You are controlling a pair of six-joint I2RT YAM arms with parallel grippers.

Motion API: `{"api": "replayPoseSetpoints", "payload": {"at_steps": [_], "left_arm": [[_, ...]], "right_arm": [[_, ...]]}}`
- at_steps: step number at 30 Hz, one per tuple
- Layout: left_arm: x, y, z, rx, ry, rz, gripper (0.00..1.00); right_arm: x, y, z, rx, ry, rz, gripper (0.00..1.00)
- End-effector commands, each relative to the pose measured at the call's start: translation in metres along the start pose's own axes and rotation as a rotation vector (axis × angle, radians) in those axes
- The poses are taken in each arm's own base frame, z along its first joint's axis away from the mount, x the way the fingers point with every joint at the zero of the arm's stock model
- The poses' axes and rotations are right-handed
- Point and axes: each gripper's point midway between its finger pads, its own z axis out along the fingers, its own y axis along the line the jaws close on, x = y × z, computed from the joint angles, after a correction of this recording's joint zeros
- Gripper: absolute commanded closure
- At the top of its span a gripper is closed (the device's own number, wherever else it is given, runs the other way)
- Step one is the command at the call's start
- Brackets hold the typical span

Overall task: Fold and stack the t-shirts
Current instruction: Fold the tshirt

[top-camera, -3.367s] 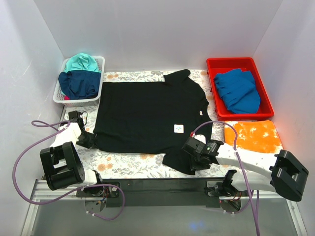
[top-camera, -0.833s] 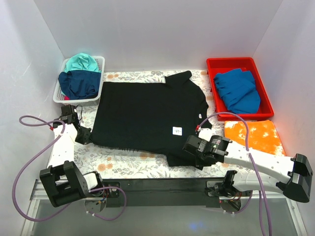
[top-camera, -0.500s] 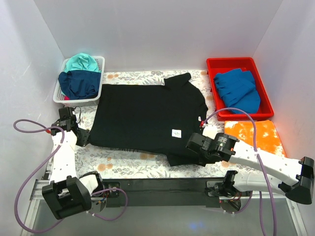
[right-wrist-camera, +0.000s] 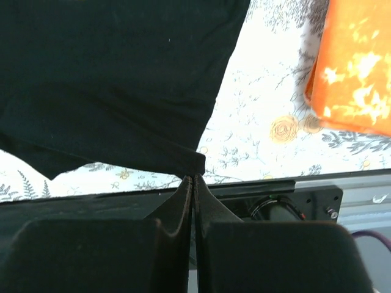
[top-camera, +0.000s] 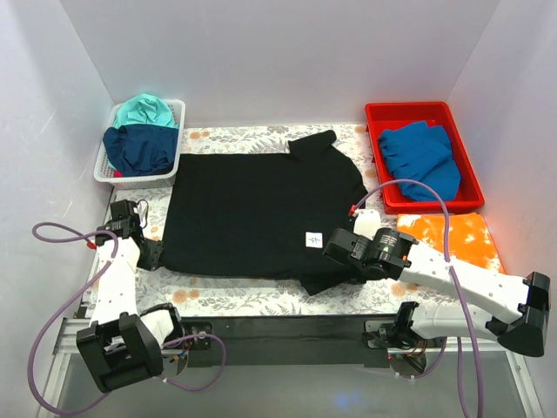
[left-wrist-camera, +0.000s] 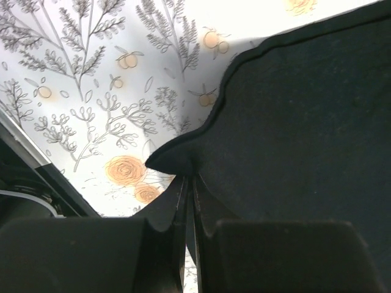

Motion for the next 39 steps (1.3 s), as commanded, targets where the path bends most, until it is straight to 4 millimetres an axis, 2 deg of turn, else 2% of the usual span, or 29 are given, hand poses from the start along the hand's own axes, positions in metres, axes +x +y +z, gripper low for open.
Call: {"api": "replayPoseSetpoints", "payload": {"at_steps": [1,5,6,8,9,11,13,20,26,30,39], "left_arm": [[-0.018,-0.024,-0.008,0.062,-0.04,-0.028,1.0],[-0.028,-0.044,-0.006,0.097,-0.048,-0.018,1.0],[-0.032,-0.049,-0.009,0.106,-0.054,-0.017,1.0],[-0.037,-0.06,-0.007,0.116,-0.05,-0.01,1.0],[-0.04,-0.065,-0.006,0.121,-0.053,0.002,1.0],[-0.047,-0.078,-0.005,0.134,-0.056,0.01,1.0],[-0.053,-0.089,-0.005,0.154,-0.058,0.019,1.0],[-0.05,-0.119,0.013,0.171,-0.028,0.091,1.0],[-0.049,-0.143,0.03,0.158,-0.012,0.148,1.0],[-0.048,-0.157,0.039,0.155,0.004,0.18,1.0],[-0.04,-0.161,0.062,0.103,0.038,0.201,1.0]], "right_arm": [[-0.027,-0.002,-0.004,0.014,-0.095,-0.004,0.99],[-0.047,-0.003,0.005,-0.001,-0.13,0.024,0.99],[-0.057,0.004,0.007,-0.034,-0.151,0.049,0.99],[-0.07,-0.001,0.015,-0.034,-0.163,0.046,0.99],[-0.081,0.007,0.017,-0.073,-0.189,0.066,0.99],[-0.094,0.001,0.027,-0.058,-0.198,0.056,0.99],[-0.107,0.007,0.034,-0.077,-0.21,0.059,0.99],[-0.142,0.001,0.07,-0.088,-0.226,0.067,0.99],[-0.154,0.001,0.09,-0.082,-0.206,0.044,0.99],[-0.152,-0.001,0.099,-0.067,-0.184,0.039,0.99],[-0.146,-0.003,0.115,-0.04,-0.138,0.056,0.99]]}}
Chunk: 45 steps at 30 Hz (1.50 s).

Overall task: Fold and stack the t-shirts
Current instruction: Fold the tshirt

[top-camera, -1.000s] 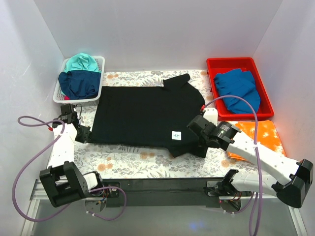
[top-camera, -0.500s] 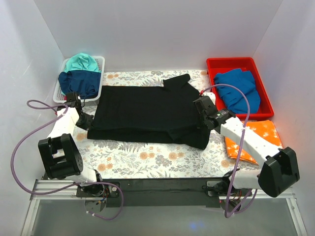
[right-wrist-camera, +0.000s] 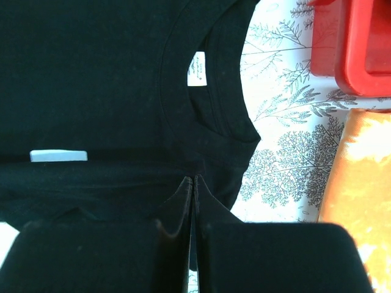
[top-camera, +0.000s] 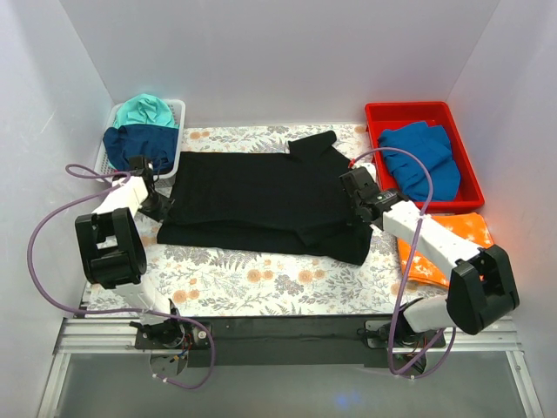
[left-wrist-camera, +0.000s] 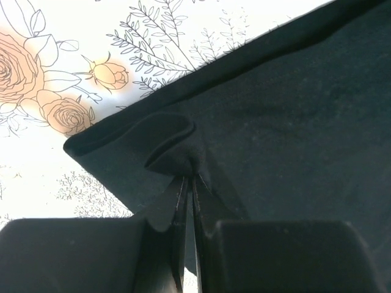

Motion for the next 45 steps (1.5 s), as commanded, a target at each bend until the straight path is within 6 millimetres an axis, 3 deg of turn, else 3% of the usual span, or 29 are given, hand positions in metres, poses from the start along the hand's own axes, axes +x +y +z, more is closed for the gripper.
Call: {"api": "replayPoseSetpoints", "payload": {"at_steps": [1,7,8,10,11,13,14,16,17,18,21,23,27,28,30,31,37,38,41,45], "left_arm": [[-0.012,-0.011,-0.004,0.023,-0.036,0.005,1.0],[-0.012,-0.016,0.004,0.018,-0.016,0.004,0.98],[-0.013,-0.018,0.005,0.023,-0.019,0.008,0.83],[-0.02,-0.031,0.003,0.076,-0.038,0.02,0.75],[-0.022,-0.038,0.0,0.106,-0.046,0.027,0.63],[-0.032,-0.053,-0.006,0.175,-0.091,0.053,0.55],[-0.036,-0.057,-0.01,0.187,-0.113,0.057,0.52],[-0.044,-0.065,-0.018,0.201,-0.139,0.068,0.51],[-0.047,-0.065,-0.02,0.195,-0.146,0.068,0.51],[-0.048,-0.063,-0.021,0.187,-0.153,0.07,0.51],[-0.044,-0.058,-0.029,0.189,-0.157,0.08,0.51],[-0.031,-0.048,-0.029,0.181,-0.135,0.09,0.5],[-0.008,-0.035,-0.035,0.201,-0.103,0.105,0.5],[0.004,-0.027,-0.028,0.19,-0.072,0.106,0.5],[0.011,-0.021,-0.025,0.18,-0.057,0.097,0.5],[0.015,-0.017,-0.025,0.178,-0.054,0.094,0.5],[0.037,-0.002,-0.02,0.168,0.009,0.077,0.5],[0.038,0.001,-0.018,0.158,0.011,0.074,0.5],[0.048,0.015,-0.008,0.104,0.043,0.053,0.51],[0.059,0.033,0.004,0.022,0.088,0.01,0.51]], "right_arm": [[-0.012,0.001,0.006,0.004,-0.018,0.018,0.99],[-0.013,0.0,0.021,0.01,0.007,0.018,0.99],[-0.014,-0.002,0.024,0.013,0.007,0.027,0.99],[-0.017,-0.003,0.031,0.017,0.008,0.036,0.96],[-0.022,-0.006,0.034,0.021,0.002,0.043,0.93],[-0.03,-0.002,0.048,-0.003,0.0,0.056,0.82],[-0.047,-0.003,0.05,-0.006,-0.024,0.067,0.75],[-0.054,0.0,0.068,0.003,-0.006,0.045,0.69],[-0.078,0.002,0.068,-0.002,-0.044,0.038,0.67],[-0.079,0.004,0.079,0.007,-0.028,0.024,0.64],[-0.107,0.007,0.081,0.012,-0.074,0.012,0.62],[-0.112,0.009,0.076,0.003,-0.081,0.005,0.61],[-0.093,0.022,0.057,-0.099,-0.054,-0.006,0.61],[-0.071,0.024,0.057,-0.107,-0.016,-0.029,0.61],[-0.059,0.027,0.044,-0.123,-0.02,-0.046,0.61],[-0.039,0.032,0.043,-0.129,0.01,-0.071,0.61],[0.011,0.039,0.014,-0.182,0.076,-0.064,0.61],[0.029,0.037,0.015,-0.182,0.112,-0.052,0.61],[0.056,0.036,0.013,-0.204,0.159,-0.029,0.61],[0.079,0.031,0.015,-0.205,0.198,-0.039,0.61]]}}
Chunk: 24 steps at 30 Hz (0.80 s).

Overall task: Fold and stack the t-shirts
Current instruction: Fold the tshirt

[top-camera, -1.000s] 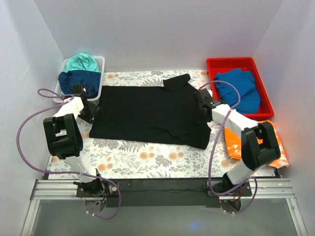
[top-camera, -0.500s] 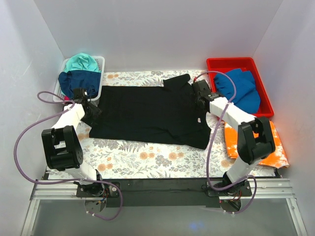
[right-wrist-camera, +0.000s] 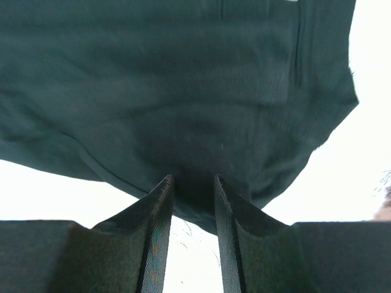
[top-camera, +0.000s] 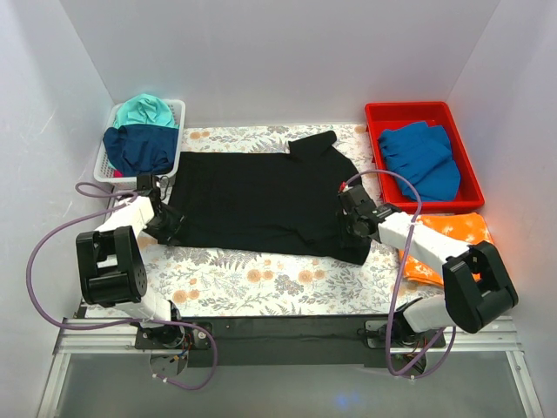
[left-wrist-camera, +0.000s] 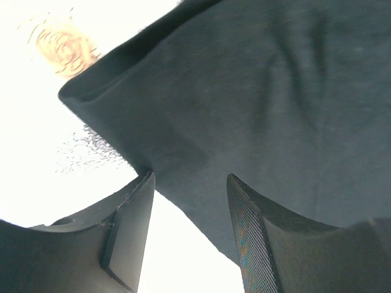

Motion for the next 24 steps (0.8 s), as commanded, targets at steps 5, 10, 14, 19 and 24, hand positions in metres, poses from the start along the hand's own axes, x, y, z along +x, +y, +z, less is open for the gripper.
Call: {"api": "replayPoseSetpoints", "payload": {"at_steps": [5,10,14,19,24], "left_arm": [[0.014,0.029,0.01,-0.144,0.034,-0.094,0.51],[0.017,0.047,0.009,-0.251,0.037,-0.128,0.52],[0.016,0.059,0.002,-0.307,0.01,-0.151,0.52],[0.023,0.078,-0.004,-0.37,0.023,-0.185,0.51],[0.032,0.091,-0.005,-0.4,0.048,-0.205,0.51]], "right_arm": [[0.023,0.004,0.008,-0.037,0.052,0.005,0.61],[0.039,-0.011,0.016,0.044,0.108,0.012,0.62],[0.053,-0.034,0.013,0.159,0.166,0.037,0.63],[0.068,-0.064,0.006,0.292,0.218,0.056,0.66],[0.07,-0.077,0.002,0.342,0.212,0.054,0.66]]}}
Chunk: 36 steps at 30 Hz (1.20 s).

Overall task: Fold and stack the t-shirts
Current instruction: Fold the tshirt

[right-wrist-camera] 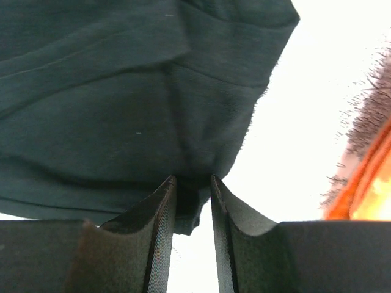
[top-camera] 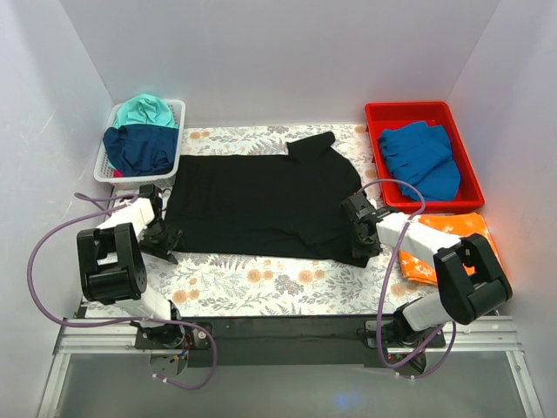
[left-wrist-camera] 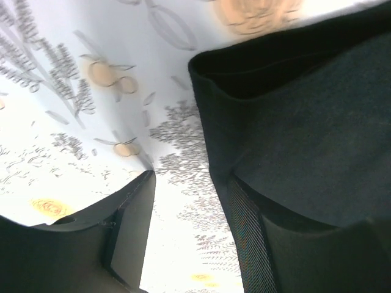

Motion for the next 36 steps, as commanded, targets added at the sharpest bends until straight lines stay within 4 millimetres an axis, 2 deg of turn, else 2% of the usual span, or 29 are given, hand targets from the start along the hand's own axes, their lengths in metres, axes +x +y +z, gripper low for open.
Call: {"api": "replayPoseSetpoints", "payload": {"at_steps": [1,7,10,15,17,19,22,26,30,33,36], "left_arm": [[0.004,0.037,0.005,-0.121,-0.009,-0.031,0.51],[0.006,0.05,-0.006,-0.126,-0.011,-0.049,0.52],[0.009,0.057,-0.012,-0.128,-0.01,-0.052,0.52],[0.019,0.067,-0.017,-0.121,0.017,-0.044,0.53],[0.02,0.062,-0.022,-0.077,0.022,-0.03,0.55],[0.015,0.048,-0.03,0.006,0.003,0.006,0.56],[0.005,0.021,-0.052,0.155,-0.036,0.059,0.58],[-0.013,0.002,-0.08,0.242,-0.119,0.1,0.57],[-0.025,-0.008,-0.095,0.277,-0.171,0.126,0.56],[-0.025,-0.013,-0.096,0.287,-0.161,0.14,0.56],[-0.022,-0.015,-0.093,0.296,-0.144,0.15,0.56]], "right_arm": [[0.022,-0.033,0.0,0.135,0.058,-0.013,0.66],[0.033,-0.04,-0.004,0.147,0.074,0.008,0.67],[0.028,-0.04,-0.012,0.137,0.058,0.031,0.67],[0.032,-0.044,-0.02,0.149,0.068,0.046,0.68],[0.028,-0.044,-0.026,0.145,0.055,0.055,0.68],[0.02,-0.042,-0.031,0.132,0.026,0.061,0.69],[-0.007,-0.032,-0.047,0.066,-0.067,0.053,0.68],[-0.043,-0.002,-0.065,-0.094,-0.181,0.004,0.64],[-0.049,0.037,-0.063,-0.277,-0.166,-0.052,0.63],[-0.042,0.055,-0.051,-0.342,-0.117,-0.09,0.62],[-0.036,0.064,-0.042,-0.362,-0.089,-0.129,0.62]]}}
